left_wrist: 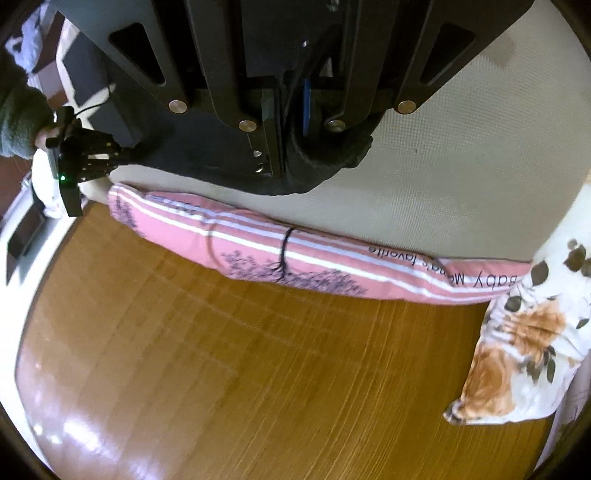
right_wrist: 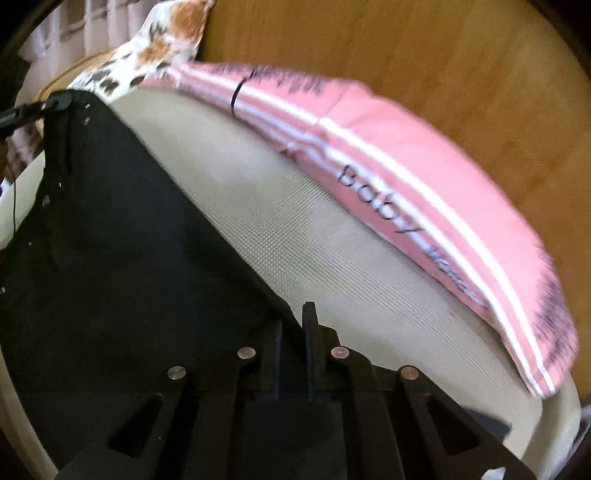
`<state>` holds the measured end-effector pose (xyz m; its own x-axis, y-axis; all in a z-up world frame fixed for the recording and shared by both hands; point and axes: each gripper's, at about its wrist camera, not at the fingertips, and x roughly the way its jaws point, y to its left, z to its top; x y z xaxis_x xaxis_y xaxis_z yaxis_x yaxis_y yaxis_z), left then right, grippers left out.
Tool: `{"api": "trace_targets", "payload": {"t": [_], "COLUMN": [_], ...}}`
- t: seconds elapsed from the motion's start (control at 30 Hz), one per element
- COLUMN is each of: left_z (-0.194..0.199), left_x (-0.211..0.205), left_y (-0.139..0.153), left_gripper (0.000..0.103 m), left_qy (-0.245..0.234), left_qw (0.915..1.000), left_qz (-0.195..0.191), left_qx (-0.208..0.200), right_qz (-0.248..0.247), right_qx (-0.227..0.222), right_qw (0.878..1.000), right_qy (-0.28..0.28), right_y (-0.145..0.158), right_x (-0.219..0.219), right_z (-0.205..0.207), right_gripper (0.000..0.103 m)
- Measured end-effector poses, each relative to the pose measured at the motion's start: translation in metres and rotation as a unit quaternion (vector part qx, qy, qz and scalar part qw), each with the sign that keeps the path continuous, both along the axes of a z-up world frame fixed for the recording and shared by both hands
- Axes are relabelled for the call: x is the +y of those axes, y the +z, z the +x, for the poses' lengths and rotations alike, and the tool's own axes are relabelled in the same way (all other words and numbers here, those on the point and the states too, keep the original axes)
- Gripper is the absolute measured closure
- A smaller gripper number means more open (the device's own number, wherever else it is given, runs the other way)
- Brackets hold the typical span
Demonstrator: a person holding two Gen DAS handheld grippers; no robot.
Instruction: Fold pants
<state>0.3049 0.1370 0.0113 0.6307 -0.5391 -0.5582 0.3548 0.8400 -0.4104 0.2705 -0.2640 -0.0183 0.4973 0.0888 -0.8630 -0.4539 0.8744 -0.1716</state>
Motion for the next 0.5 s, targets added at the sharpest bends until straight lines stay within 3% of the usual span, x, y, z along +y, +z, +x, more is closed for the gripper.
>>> {"api": "trace_targets", "payload": {"t": [0.23,0.37,0.5], "left_z": [-0.074,-0.123,-0.158], "left_x": [0.015,0.023,0.027], "left_y": [0.029,0.023,0.003], "left_gripper": [0.095,0.095,0.094], "left_qy": [-0.052,-0.09,-0.111], "left_qw": [0.998,0.9954,0.9928], "left_qz": [-0.003,0.019,0.046], "left_qx": [-0.036,-0.028,0.004], "right_qz": [-0.007,0.01,0.024], "right_qx": [-0.065,-0.052,-0.008], "right_qw": [0.996,0.995,0.995], "right_qy": [-0.052,-0.08,-0.096], "right_y": [0.038,0.027,-0.003], "right_x": [0.009,0.011,0.018], "right_z": [-0.1,-0.159,-0.206], "right_gripper": [0.096,0.096,0.096]}}
